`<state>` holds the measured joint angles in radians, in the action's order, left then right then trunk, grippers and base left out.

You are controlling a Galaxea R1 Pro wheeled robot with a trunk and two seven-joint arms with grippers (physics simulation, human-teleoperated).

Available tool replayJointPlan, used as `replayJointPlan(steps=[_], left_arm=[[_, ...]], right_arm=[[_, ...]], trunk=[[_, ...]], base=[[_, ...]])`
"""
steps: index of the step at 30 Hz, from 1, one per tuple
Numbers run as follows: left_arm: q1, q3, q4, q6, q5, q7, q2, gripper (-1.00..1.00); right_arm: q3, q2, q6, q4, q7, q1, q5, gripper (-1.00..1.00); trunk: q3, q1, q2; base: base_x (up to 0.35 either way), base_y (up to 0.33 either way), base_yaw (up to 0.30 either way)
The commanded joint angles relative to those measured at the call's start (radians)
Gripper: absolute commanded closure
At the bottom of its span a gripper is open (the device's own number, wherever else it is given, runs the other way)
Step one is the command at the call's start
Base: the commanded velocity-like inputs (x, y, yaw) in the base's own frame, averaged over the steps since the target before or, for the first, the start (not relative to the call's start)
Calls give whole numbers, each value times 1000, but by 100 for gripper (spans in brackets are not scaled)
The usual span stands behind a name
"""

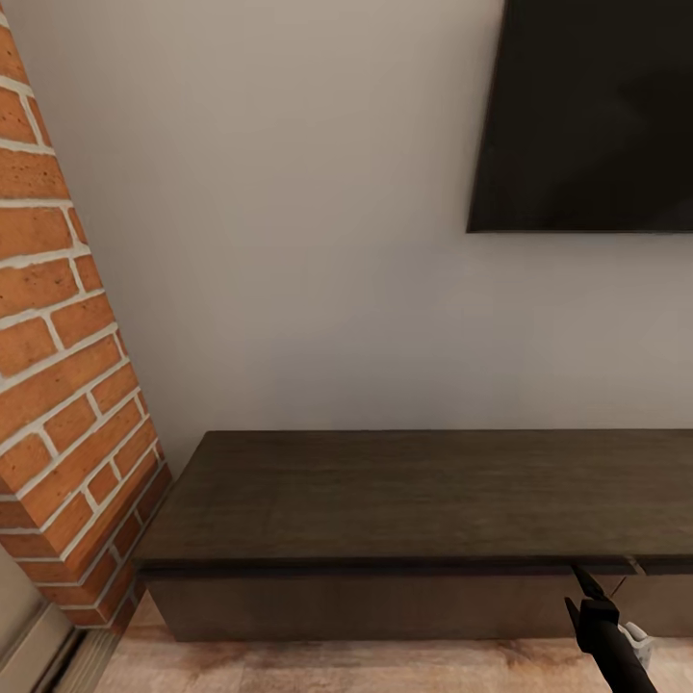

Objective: Place each of the two pumpkins and all three candles from the living room inside a cabinet in the living room (use any cabinet), then make sure every cabinet is closed, and position the cauldron so it is next to a table in the living room.

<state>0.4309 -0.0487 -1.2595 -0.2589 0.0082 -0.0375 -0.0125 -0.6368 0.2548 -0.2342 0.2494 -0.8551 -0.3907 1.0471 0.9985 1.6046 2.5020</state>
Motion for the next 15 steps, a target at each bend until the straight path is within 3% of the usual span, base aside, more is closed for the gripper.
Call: replayJointPlan(steps=[1,8,15], left_arm=[[0,1,0,-2,1,-4,-1,-100],[0,1,0,-2,1,-4,-1,-100],[-1,1,2,-2,-2,-4,-1,-100]], right_arm=[[0,0,-10,-1,-2,0,10,-100],[0,0,-10,-1,-2,0,10,-100],[0,1,-10,-1,-2,0,10,-100]], trunk=[[1,0,0],[1,0,0],[1,0,0]], base=[[9,0,0],[8,0,0],[108,0,0]])
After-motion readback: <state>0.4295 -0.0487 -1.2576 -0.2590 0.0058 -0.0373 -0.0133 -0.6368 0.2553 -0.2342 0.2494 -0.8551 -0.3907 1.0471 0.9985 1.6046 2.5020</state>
